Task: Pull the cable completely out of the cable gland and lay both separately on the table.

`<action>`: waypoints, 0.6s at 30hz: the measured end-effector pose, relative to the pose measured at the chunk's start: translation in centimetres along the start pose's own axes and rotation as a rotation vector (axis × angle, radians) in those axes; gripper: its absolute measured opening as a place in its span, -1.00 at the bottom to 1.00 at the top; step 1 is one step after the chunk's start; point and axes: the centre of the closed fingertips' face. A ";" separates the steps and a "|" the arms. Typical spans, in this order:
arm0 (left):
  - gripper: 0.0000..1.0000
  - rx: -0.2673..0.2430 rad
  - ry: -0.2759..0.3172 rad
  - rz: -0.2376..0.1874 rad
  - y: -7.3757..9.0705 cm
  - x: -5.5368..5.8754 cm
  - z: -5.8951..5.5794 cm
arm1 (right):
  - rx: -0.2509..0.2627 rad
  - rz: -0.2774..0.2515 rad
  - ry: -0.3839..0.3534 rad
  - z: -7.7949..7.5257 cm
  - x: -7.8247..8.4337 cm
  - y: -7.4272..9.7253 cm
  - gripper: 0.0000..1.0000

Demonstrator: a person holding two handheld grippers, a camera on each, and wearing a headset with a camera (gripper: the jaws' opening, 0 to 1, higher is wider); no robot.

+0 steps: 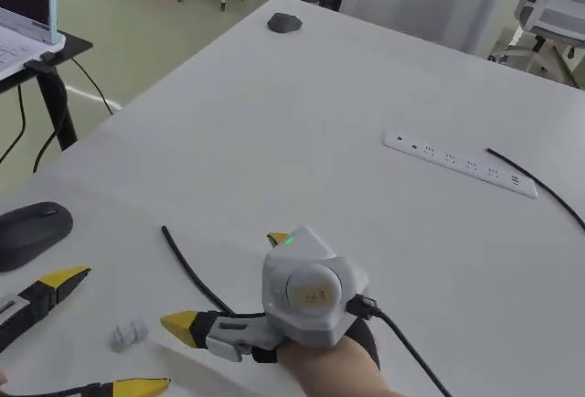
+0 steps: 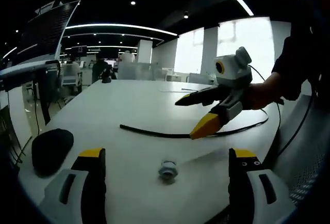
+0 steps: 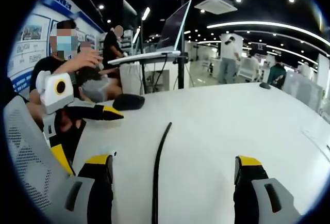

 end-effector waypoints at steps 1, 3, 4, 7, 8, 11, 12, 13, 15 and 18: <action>0.98 -0.002 0.007 0.008 0.0 -0.1 0.1 | 0.036 0.043 -0.011 -1.0 0.9 1.0 0.99; 0.98 -0.013 0.012 0.016 -0.1 -0.5 0.4 | 0.095 0.091 -0.026 -2.6 2.0 2.8 0.98; 0.98 -0.014 0.022 0.023 -0.2 -0.7 0.4 | 0.126 0.120 -0.044 -3.2 2.6 3.6 0.98; 0.99 -0.031 0.047 0.064 -0.4 -1.2 0.9 | 0.190 0.217 -0.109 -4.6 4.9 6.8 0.94; 0.99 -0.031 0.061 0.059 -0.5 -1.8 0.9 | 0.220 0.250 -0.129 -5.1 5.8 8.4 0.95; 0.99 -0.026 0.058 0.056 -0.8 -3.0 0.5 | 0.276 0.295 -0.161 -6.0 7.2 11.8 0.96; 0.99 -0.014 0.068 0.077 -1.0 -3.3 0.1 | 0.300 0.312 -0.217 -6.4 8.2 14.1 0.97; 0.99 0.009 0.067 0.084 -1.3 -3.7 -0.6 | 0.314 0.307 -0.251 -6.6 8.4 15.3 0.97; 0.99 0.035 0.027 0.116 -1.8 -3.8 -1.7 | 0.342 0.317 -0.304 -7.1 9.4 18.4 0.97; 0.99 0.068 0.030 0.151 -2.4 -4.1 -3.3 | 0.352 0.339 -0.386 -7.1 11.1 22.1 0.98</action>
Point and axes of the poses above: the centre of the closed fingertips' face, and the gripper's own axes: y roughly backward along the fingers, z roughly to its left, x roughly out of its underside, and after that the axes turned 11 degrees about y, right-handed
